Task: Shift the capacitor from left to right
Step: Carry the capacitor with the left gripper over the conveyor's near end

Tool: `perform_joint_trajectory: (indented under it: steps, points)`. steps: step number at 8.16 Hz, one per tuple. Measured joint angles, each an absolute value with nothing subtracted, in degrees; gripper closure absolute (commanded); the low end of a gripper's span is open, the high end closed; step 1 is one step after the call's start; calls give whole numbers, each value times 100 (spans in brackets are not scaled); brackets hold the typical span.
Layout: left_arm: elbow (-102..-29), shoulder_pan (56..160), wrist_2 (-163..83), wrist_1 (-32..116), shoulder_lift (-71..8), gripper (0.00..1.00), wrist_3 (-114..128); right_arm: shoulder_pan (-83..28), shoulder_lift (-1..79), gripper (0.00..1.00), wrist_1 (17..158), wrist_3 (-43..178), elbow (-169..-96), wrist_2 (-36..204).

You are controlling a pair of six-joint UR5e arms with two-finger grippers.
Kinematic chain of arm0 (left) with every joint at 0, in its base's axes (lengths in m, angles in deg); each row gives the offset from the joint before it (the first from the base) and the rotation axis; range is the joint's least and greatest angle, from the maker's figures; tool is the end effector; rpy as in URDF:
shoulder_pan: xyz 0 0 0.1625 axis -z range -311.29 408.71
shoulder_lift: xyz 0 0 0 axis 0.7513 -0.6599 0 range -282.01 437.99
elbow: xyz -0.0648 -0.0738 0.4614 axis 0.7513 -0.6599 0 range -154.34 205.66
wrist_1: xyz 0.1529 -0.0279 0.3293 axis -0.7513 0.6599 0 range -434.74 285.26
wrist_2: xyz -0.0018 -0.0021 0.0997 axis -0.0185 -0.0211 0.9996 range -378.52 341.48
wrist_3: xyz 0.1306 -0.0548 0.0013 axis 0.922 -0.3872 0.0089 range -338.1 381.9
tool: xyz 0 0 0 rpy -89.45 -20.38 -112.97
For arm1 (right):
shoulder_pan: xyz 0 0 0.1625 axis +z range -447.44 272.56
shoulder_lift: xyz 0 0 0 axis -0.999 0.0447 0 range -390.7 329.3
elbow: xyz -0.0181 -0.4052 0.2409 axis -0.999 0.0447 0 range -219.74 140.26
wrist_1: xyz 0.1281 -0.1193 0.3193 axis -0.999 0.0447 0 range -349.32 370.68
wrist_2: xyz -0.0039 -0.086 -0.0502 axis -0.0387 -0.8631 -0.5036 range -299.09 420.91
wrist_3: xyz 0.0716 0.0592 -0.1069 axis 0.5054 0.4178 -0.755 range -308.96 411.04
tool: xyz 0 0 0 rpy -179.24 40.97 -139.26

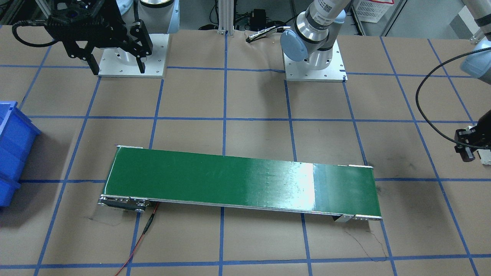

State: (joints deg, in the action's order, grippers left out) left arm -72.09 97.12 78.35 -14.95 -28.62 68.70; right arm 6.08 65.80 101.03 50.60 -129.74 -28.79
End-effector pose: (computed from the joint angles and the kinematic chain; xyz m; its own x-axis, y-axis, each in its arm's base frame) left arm 0.2827 -0.4939 0.3451 -0.9841 0.0850 -0.1557 0.0834 0.9964 0.0169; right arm 0.1583 -0.3901 0.5408 -0.9976 -0.0696 -0.0043 -0.0686 0.9905 -0.1194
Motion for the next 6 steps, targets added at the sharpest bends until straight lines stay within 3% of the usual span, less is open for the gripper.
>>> perform_joint_trajectory:
  steps: [4, 6]
  points:
    - [-7195, 11546, 7776, -922, -2365, 100, 5438, 608, 6580, 0, 10103, 5060, -12973, -2879]
    - [-7199, 11941, 7555, -1185, -2452, 100, 5058, 608, 6580, 0, 10103, 5060, -12974, -2885]
